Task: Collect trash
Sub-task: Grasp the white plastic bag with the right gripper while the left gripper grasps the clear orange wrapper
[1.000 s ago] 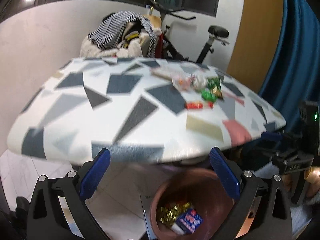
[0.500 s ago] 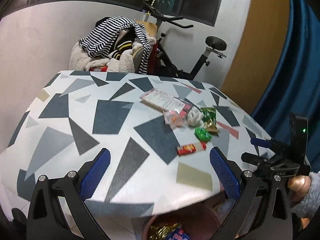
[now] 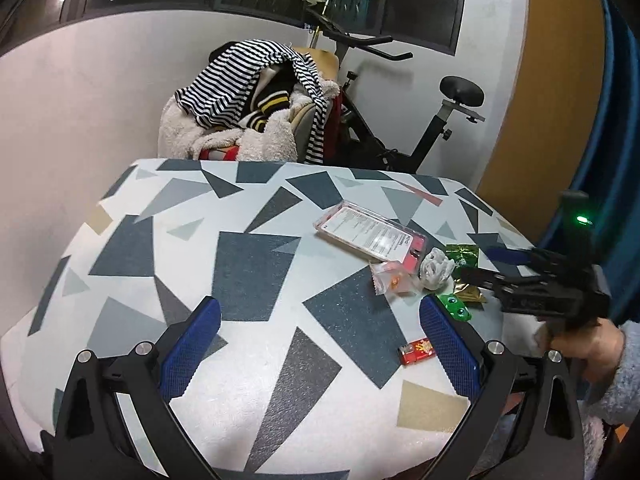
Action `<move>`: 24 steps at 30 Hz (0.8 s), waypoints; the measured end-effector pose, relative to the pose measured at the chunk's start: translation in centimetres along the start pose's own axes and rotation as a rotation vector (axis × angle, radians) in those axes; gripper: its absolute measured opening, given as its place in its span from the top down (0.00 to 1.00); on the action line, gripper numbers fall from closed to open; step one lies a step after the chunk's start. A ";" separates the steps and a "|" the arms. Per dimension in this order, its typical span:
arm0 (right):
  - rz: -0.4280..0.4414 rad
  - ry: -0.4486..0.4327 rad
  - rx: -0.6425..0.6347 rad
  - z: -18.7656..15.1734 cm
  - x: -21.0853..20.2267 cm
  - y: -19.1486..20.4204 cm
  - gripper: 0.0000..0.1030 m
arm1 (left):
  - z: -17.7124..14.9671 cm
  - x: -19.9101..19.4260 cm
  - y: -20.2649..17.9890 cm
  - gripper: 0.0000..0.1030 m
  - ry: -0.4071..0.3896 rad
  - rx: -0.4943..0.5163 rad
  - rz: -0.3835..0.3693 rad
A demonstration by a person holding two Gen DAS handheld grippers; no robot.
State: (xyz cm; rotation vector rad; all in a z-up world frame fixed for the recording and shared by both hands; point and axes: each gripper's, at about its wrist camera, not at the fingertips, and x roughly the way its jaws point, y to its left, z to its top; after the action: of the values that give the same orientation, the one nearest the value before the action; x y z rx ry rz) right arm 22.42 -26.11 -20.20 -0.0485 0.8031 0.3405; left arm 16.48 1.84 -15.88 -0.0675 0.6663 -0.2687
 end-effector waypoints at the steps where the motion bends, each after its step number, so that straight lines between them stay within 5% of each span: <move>1: 0.003 0.007 0.006 0.4 0.6 0.0 0.21 | 0.1 0.4 0.1 0.06 0.012 -0.015 -0.013; 5: 0.076 0.042 0.153 1.7 3.4 -1.2 0.27 | 0.1 1.7 0.8 0.09 0.056 -0.142 -0.121; 10: 0.028 0.134 0.232 1.8 6.4 -1.5 0.30 | 0.2 3.5 -0.2 0.26 0.106 -0.167 -0.177; 12: 0.015 0.148 0.249 1.6 6.6 -1.8 0.42 | 0.4 4.2 -0.7 0.30 0.125 -0.163 -0.192; 15: 0.055 0.121 0.282 1.0 5.9 -2.4 0.51 | 0.5 5.3 -0.9 0.38 0.151 -0.170 -0.208; 21: 0.129 -0.009 0.245 0.8 2.5 -1.9 0.53 | 0.3 9.3 -1.0 0.56 0.211 -0.214 -0.176; 24: 0.129 -0.061 0.221 0.8 0.8 -1.6 0.53 | 0.3 11.2 -0.9 0.57 0.228 -0.278 -0.166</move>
State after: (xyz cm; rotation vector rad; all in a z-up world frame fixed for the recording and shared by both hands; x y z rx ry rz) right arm 23.96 -27.23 -20.36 0.2210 0.7812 0.3716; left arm 24.86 -1.97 -22.22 -0.3633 0.9242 -0.3454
